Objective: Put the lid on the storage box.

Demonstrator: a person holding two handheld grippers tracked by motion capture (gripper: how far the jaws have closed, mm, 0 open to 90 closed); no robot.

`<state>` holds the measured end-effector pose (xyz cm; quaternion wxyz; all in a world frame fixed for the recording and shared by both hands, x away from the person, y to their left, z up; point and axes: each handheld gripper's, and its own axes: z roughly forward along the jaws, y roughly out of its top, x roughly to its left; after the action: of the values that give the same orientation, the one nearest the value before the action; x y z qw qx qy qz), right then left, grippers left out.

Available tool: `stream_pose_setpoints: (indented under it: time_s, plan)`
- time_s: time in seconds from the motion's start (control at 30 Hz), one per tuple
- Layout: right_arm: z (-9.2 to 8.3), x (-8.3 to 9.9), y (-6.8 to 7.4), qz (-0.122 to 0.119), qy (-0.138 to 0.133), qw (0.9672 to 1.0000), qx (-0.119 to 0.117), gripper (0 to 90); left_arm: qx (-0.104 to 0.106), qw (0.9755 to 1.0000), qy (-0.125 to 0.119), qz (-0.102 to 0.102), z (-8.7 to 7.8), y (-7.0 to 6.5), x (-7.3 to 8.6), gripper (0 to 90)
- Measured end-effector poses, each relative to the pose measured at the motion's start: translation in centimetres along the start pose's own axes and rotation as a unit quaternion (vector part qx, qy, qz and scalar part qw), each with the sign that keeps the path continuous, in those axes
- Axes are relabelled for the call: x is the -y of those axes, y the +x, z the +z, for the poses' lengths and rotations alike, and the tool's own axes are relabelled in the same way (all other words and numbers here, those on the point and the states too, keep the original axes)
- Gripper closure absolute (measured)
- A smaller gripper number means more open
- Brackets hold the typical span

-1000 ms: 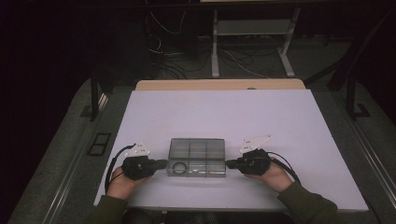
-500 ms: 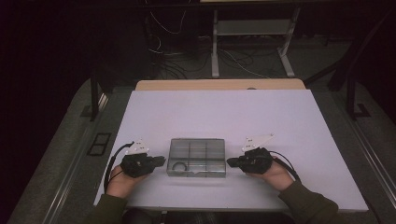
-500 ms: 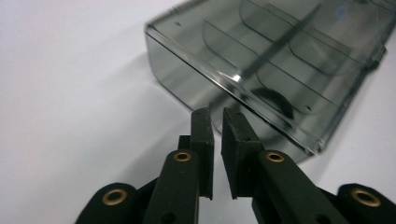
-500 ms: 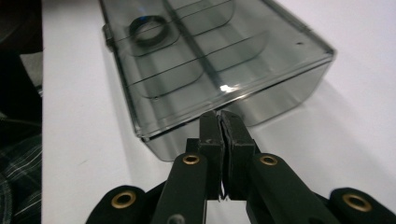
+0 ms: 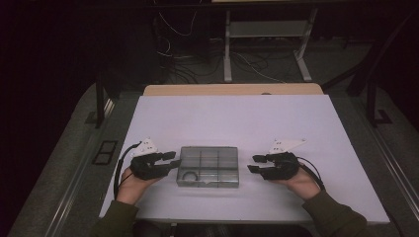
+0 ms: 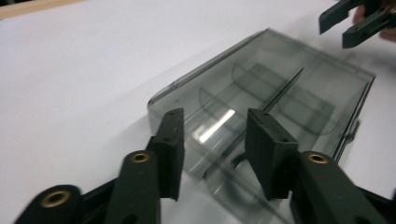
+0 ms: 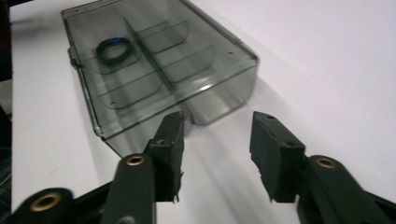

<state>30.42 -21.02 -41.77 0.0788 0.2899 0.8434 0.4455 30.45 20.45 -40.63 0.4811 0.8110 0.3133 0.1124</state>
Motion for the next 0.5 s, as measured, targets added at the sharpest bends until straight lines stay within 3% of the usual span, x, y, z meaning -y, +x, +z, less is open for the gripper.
stream_pose_setpoints:
  time_s: [0.3,0.5]
  plan:
    - [-2.2,1.8,-1.2,0.019,-0.013,0.9991,0.037,39.3,0.014,0.9997,-0.006,0.019,1.2,-0.6,-1.0,38.0]
    - [-4.1,3.3,-1.7,0.027,-0.027,0.9976,0.058,32.9,0.026,0.9994,-0.015,0.019,1.9,-0.8,-1.3,29.1]
